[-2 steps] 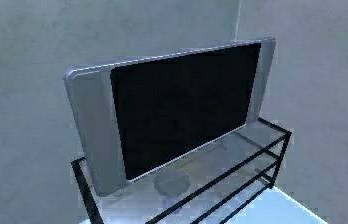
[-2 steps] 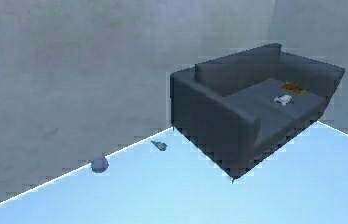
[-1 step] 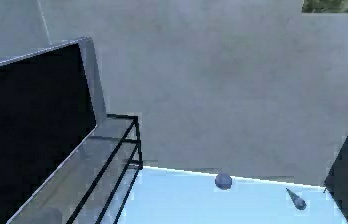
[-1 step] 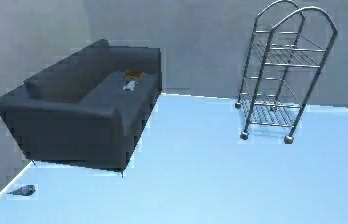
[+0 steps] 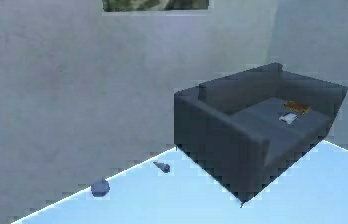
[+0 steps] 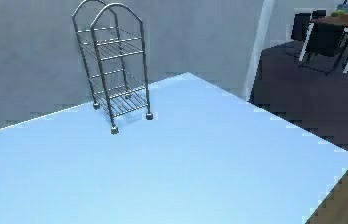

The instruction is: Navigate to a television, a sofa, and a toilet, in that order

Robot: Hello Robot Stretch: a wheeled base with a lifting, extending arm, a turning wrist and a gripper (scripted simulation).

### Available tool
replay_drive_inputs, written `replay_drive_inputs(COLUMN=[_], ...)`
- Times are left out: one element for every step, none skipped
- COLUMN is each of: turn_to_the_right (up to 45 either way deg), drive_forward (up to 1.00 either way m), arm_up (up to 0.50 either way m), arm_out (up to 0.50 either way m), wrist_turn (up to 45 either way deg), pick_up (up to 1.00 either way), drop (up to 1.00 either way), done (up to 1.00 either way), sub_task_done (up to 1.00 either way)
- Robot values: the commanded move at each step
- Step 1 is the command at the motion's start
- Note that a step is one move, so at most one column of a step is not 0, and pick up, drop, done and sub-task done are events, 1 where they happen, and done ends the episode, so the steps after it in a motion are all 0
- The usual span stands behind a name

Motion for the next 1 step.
replay_drive_inputs(turn_to_the_right=[45.0], drive_forward=[0.00], arm_up=[0.00], arm_out=[0.00], wrist_turn=[0.0], pick_up=[0.00], drop=[0.00], done=[0.00], sub_task_done=[0.00])
